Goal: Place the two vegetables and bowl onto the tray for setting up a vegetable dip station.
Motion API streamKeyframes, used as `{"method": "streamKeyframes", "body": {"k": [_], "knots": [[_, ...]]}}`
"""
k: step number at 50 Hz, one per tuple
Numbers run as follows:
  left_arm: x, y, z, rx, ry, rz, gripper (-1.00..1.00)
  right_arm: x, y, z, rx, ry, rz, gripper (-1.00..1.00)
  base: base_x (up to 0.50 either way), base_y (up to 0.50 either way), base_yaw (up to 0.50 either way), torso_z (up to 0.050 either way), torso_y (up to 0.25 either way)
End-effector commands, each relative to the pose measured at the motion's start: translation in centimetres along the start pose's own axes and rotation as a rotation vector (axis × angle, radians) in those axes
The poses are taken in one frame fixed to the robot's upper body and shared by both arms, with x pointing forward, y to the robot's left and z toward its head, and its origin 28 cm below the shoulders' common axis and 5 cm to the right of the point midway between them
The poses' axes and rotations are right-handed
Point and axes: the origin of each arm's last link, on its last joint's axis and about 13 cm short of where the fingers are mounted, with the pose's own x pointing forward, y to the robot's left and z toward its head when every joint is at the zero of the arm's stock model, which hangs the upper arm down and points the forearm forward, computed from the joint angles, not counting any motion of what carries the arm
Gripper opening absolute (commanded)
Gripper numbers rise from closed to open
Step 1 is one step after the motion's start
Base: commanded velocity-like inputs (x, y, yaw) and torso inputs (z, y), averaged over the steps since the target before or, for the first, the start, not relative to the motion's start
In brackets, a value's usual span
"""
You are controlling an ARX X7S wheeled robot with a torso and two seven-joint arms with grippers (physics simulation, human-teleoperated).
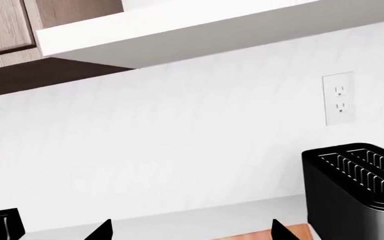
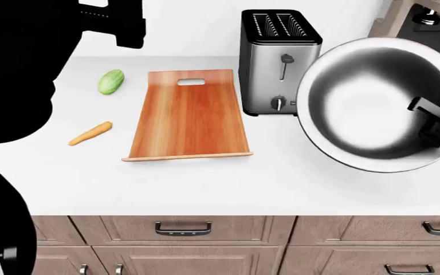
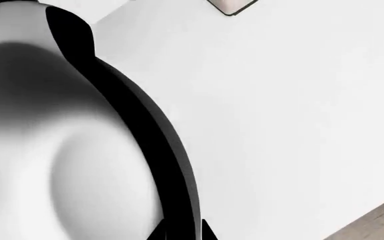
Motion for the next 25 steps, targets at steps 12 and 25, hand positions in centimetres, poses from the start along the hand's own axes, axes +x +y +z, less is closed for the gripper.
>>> {"method": "streamKeyframes", "body": {"k": [12, 25], "knots": [[-0.7, 0.5, 0.5, 0.001, -0.010, 0.015, 1.00, -5.1, 3.1, 0.0, -0.092, 0.015, 0.136, -1.00, 0.00, 0.00, 0.00, 0.000, 0.000], [-0.9, 1.1, 0.2, -0.015, -0.012, 0.034, 1.00, -7.3, 4.9, -0.2, -0.150, 0.101, 0.199, -1.00, 0.00, 0.00, 0.00, 0.000, 0.000]]}}
